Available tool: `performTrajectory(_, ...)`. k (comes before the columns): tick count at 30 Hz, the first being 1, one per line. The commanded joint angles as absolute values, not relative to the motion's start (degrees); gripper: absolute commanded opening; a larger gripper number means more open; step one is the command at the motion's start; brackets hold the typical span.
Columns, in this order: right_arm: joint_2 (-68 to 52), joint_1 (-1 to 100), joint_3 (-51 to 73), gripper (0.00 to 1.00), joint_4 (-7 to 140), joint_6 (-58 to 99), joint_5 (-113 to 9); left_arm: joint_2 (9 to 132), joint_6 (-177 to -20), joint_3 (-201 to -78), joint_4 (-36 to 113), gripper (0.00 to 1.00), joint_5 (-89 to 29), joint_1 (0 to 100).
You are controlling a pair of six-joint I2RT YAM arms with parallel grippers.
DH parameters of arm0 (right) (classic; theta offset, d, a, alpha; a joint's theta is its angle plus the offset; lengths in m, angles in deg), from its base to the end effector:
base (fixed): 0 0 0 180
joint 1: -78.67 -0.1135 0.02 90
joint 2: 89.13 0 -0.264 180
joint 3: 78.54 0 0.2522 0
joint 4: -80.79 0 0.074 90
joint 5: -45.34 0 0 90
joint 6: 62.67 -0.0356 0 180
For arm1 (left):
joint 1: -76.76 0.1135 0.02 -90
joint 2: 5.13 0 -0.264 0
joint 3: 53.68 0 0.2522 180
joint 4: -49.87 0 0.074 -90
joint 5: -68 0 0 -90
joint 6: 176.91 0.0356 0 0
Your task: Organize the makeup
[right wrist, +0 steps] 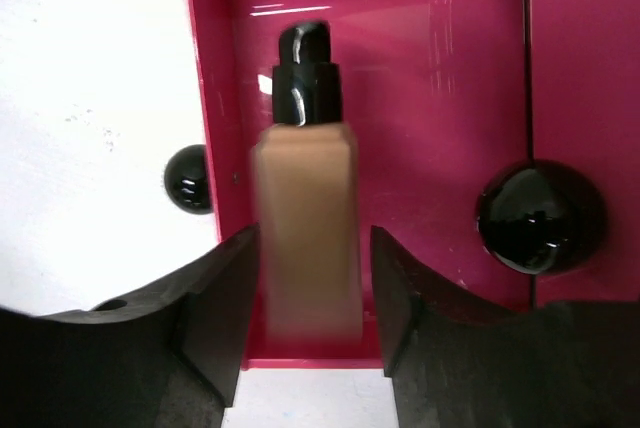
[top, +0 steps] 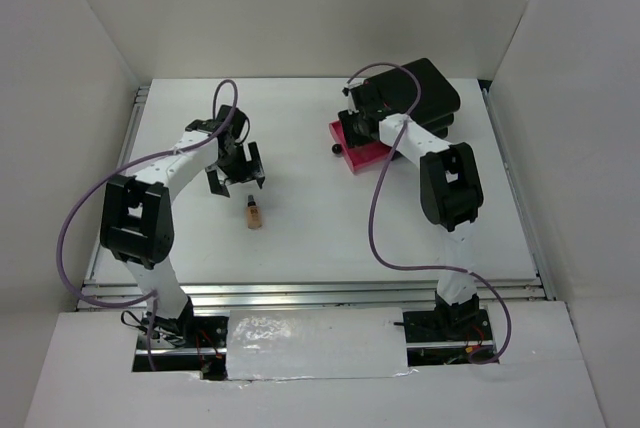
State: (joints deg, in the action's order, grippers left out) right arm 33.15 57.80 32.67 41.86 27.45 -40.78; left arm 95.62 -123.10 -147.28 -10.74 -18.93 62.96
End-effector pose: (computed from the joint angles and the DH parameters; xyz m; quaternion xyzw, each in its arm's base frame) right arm 0.4483 0.1684 0.2044 -0.1597 0.9256 0.0303 0.3420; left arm 0.3510 -0.0842 0.2401 -0.1955 0.9612 -0.0576 0.1858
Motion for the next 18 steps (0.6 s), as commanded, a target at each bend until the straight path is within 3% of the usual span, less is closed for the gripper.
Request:
performTrajectory(1,32.78,57.66,35.60,0.57,41.90,27.68,-40.09,97.44,-123.12,-146.73,-9.51,0.99,-19.63,62.26)
performTrajectory(6,31.99,57.57,34.81,0.66,40.84,27.42,-40.44,98.76,-123.39,-145.32,-8.36,0.99,-19.19,62.09)
performTrajectory(12,26.63,56.87,34.01,0.67,40.93,24.87,-40.88,99.99,-123.30,-144.70,-7.66,0.99,-18.66,61.73)
performTrajectory(18,18.02,52.83,34.90,0.69,38.91,21.53,-40.01,102.10,-123.65,-144.53,-7.48,0.92,-18.22,61.12)
